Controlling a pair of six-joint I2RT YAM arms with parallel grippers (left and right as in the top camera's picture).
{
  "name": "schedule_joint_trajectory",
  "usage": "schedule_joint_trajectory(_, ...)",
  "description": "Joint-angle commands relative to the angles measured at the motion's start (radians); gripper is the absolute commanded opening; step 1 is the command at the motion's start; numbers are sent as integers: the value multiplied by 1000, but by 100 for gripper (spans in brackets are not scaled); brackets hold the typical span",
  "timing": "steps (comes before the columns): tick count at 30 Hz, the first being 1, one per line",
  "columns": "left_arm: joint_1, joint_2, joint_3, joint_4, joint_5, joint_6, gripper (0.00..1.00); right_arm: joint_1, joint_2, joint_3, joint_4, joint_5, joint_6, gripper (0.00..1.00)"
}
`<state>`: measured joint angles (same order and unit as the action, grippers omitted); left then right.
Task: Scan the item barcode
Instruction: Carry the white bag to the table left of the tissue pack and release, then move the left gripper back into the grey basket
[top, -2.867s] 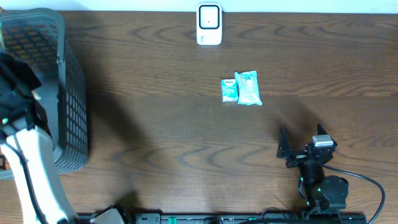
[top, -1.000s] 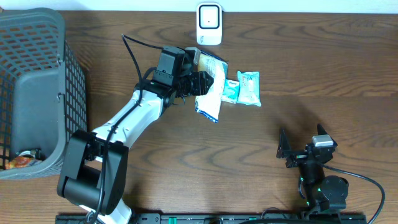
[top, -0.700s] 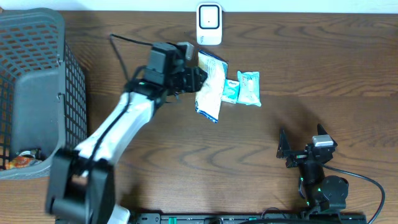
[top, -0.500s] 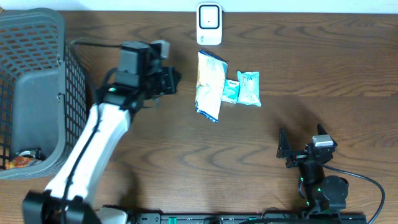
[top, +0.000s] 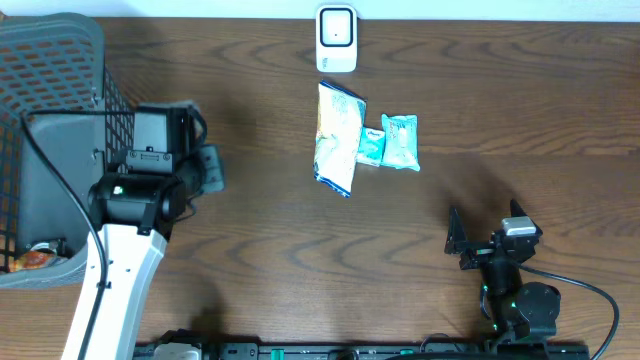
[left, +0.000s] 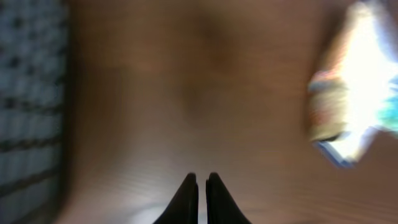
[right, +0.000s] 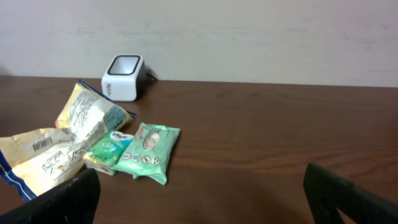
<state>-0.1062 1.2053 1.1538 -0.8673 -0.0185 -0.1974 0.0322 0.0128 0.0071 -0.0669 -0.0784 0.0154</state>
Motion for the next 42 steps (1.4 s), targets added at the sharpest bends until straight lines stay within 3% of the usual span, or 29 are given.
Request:
schedule_joint_trajectory(1, 6, -3, 10, -69, -322, 29, 8, 8, -4, -1, -4, -6, 6, 99)
schedule_joint_trajectory(12, 9, -3, 10, -104, -591, 20, 7, 8, -4, -1, -4, -6, 6, 99)
schedule_joint_trajectory(25, 163, -4, 10, -100, -592, -6, 8, 8, -4, -1, -4, -6, 6, 99)
schedule_joint_trajectory(42, 248, -5, 10, -66, -591, -97, 8, 8, -4, -1, -4, -6, 6, 99)
